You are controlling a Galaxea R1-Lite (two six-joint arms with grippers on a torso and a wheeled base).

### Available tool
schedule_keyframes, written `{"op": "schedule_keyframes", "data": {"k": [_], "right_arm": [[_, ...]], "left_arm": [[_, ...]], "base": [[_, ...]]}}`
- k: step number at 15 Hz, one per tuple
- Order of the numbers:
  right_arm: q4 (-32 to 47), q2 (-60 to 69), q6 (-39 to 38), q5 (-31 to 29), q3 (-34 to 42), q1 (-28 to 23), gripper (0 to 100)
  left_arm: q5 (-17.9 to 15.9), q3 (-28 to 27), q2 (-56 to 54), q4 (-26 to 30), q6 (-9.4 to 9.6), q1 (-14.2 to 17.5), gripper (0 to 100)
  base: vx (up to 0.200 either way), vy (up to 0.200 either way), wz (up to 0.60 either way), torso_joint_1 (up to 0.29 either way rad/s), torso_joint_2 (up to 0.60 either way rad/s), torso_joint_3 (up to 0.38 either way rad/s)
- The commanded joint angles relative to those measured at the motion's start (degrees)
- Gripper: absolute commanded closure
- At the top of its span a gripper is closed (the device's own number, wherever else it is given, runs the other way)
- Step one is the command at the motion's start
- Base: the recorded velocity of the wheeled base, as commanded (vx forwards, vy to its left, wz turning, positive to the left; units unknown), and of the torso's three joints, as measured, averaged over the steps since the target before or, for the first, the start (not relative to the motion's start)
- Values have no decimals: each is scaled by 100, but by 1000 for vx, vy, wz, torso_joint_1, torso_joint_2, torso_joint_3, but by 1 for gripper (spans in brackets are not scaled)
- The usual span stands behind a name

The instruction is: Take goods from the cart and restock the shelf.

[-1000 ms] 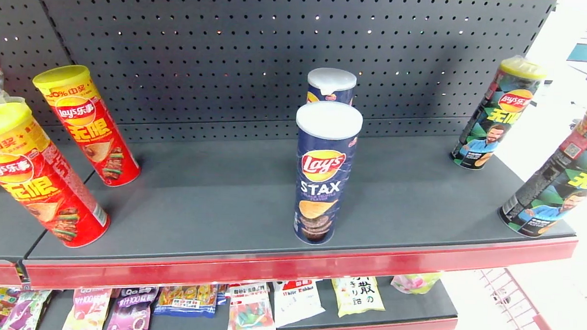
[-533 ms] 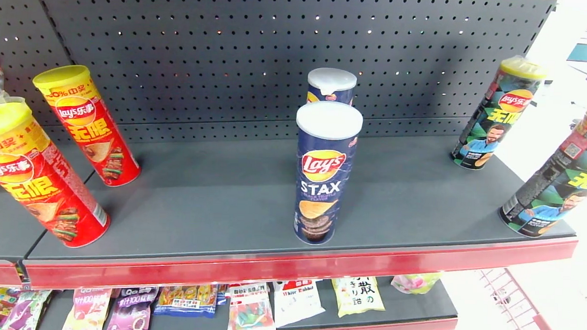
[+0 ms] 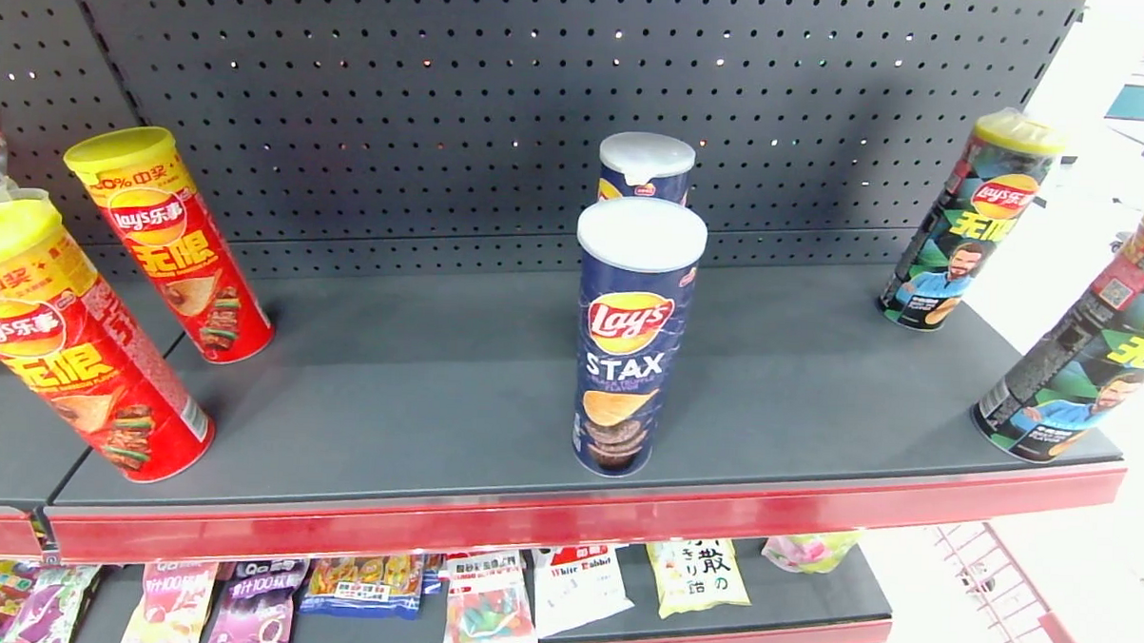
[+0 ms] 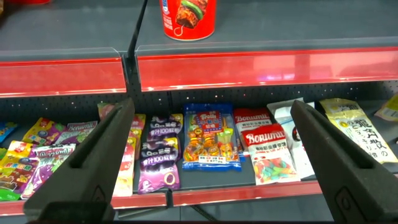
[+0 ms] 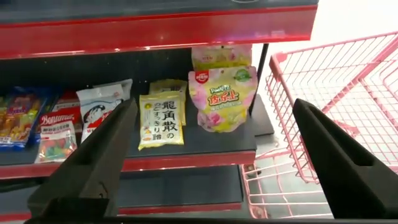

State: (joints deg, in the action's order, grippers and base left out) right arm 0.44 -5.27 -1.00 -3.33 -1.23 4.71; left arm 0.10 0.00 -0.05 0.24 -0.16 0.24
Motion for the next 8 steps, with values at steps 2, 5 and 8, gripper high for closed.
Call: {"op": "schedule_keyframes", "data": {"k": [2, 5, 8], "right_arm": [[18, -1, 38, 8, 0, -506, 0], [-18, 105, 188, 236, 123, -673, 0], [-18, 518, 109, 509, 123, -462, 0]], "left_arm": [[-1, 0, 5, 2, -2, 2, 0], [-1, 0, 5, 2, -2, 11, 0], [-10, 0, 5, 2, -2, 2, 0]], "base": [[0, 0, 0, 0, 0, 0], [0, 0, 0, 0, 0, 0], [0, 0, 0, 0, 0, 0]]}}
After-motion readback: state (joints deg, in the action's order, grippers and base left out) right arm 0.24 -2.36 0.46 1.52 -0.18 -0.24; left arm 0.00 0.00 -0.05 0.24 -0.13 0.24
